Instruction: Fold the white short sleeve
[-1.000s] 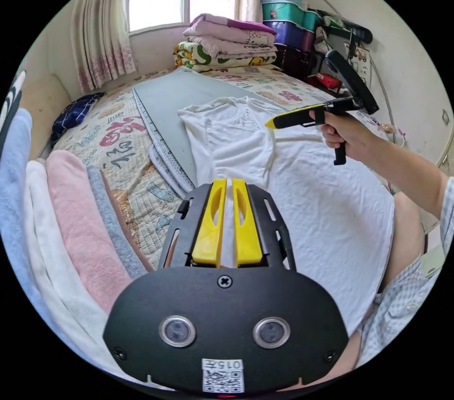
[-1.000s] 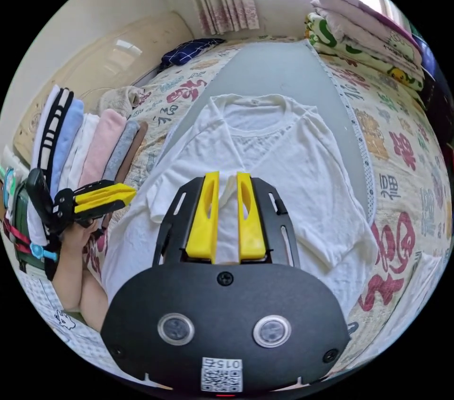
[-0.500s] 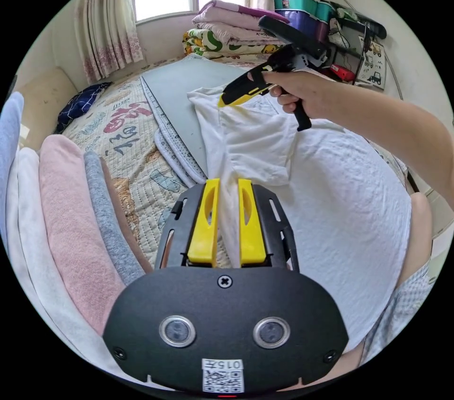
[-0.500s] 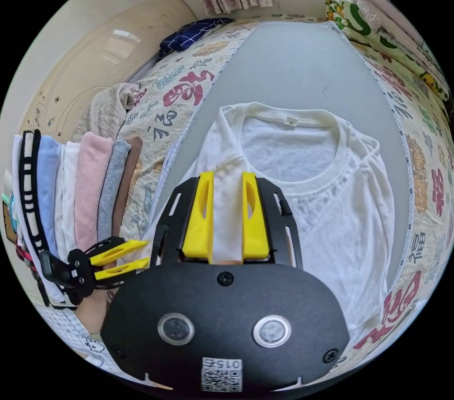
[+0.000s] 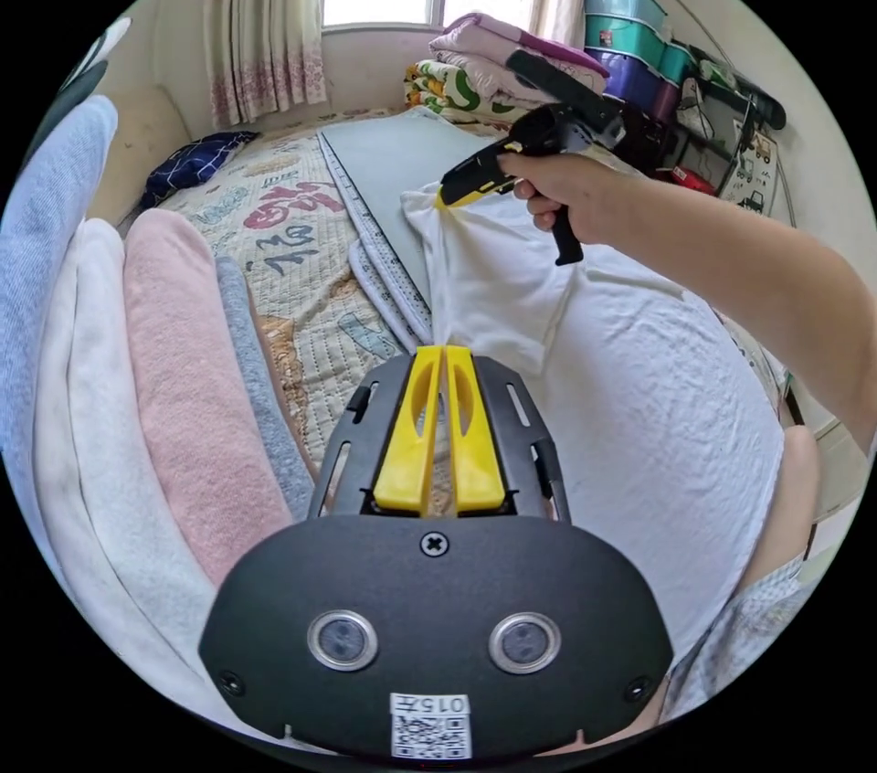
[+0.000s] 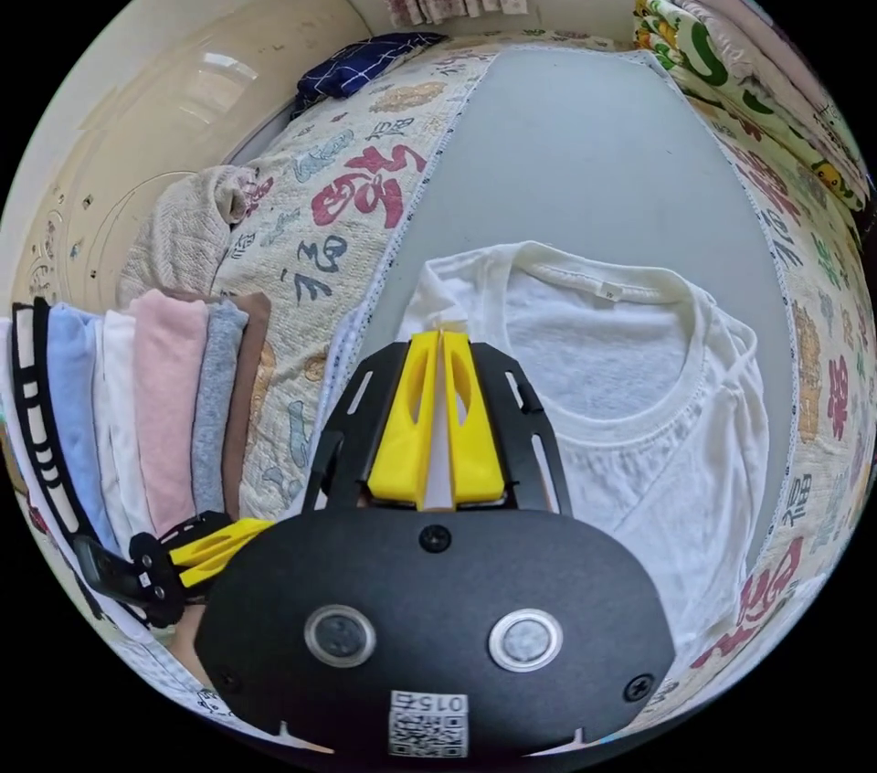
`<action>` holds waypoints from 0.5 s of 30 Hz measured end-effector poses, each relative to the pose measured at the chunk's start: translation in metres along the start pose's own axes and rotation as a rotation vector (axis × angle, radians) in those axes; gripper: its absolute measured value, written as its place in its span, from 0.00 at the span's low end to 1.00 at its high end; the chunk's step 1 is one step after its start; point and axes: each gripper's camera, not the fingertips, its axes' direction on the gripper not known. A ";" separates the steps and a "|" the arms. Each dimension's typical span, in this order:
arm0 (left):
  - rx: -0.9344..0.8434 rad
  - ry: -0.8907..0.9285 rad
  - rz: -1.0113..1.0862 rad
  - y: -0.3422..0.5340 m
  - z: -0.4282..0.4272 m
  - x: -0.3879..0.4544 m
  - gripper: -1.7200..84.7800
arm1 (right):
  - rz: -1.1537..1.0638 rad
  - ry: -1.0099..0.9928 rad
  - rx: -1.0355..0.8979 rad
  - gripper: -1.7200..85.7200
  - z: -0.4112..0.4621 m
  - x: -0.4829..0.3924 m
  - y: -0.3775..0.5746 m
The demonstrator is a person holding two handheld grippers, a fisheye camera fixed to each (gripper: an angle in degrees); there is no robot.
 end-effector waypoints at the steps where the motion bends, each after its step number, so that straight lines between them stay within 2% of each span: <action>1: -0.034 -0.014 0.007 -0.001 0.003 0.000 0.02 | -0.028 0.043 -0.031 0.05 0.003 -0.014 -0.008; 4: -0.057 -0.010 -0.025 -0.003 0.003 -0.006 0.02 | -0.069 0.082 -0.050 0.10 -0.006 -0.033 -0.017; 9: 0.022 -0.007 -0.088 -0.005 -0.015 -0.013 0.02 | -0.156 0.137 -0.037 0.11 -0.038 -0.045 -0.002; 13: 0.069 0.202 -0.031 -0.009 -0.008 -0.004 0.02 | -0.191 0.015 -0.099 0.09 -0.056 -0.047 0.020; 15: 0.032 0.226 -0.001 -0.011 0.001 0.005 0.02 | -0.232 -0.068 -0.152 0.06 -0.058 -0.055 0.026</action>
